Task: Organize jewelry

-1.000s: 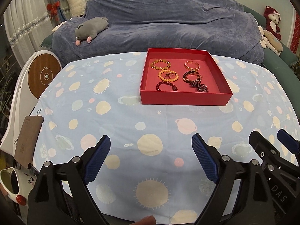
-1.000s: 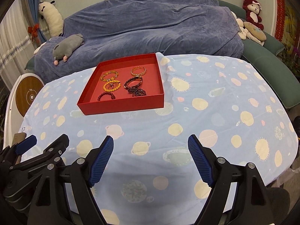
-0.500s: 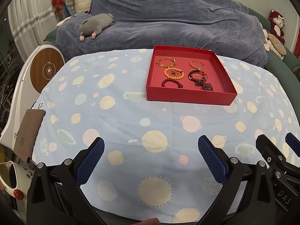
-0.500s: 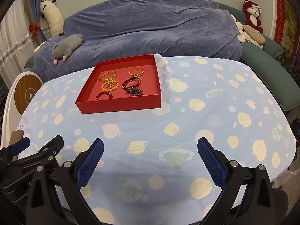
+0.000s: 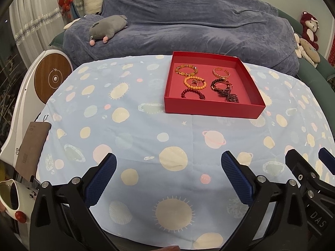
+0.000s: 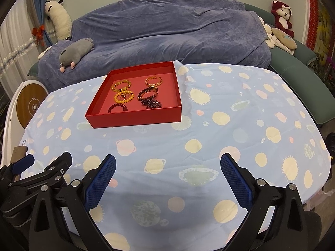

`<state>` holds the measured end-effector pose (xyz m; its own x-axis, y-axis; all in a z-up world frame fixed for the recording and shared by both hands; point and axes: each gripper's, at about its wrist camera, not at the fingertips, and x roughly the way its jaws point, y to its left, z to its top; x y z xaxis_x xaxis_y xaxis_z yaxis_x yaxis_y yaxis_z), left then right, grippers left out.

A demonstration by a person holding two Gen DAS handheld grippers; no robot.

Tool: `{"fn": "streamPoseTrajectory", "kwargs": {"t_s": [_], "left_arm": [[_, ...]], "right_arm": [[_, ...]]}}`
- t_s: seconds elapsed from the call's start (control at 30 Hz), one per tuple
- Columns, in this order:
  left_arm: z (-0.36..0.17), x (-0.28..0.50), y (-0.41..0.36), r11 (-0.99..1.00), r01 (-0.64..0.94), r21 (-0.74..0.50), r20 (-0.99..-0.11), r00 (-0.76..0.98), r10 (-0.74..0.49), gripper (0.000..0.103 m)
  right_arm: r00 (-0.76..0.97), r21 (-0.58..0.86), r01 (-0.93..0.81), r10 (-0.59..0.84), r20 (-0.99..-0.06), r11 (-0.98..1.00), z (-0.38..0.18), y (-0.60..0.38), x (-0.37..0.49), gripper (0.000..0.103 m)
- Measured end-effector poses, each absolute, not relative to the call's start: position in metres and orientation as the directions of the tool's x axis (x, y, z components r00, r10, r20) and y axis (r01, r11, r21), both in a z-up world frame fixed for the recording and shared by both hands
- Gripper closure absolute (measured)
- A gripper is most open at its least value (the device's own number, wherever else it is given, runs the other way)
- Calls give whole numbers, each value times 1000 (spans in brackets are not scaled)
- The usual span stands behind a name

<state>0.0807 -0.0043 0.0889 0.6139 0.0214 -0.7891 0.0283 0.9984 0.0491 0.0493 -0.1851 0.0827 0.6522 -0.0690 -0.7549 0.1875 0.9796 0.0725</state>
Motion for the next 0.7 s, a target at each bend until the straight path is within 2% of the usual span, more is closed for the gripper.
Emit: {"fn": "streamPoseTrajectory", "kwargs": {"t_s": [0.7], "left_arm": [[83,82,0,999,4,38,-801,599,28,7]], "right_arm": [[649,75,187,-66,-758,980,81,-182,50,6]]}}
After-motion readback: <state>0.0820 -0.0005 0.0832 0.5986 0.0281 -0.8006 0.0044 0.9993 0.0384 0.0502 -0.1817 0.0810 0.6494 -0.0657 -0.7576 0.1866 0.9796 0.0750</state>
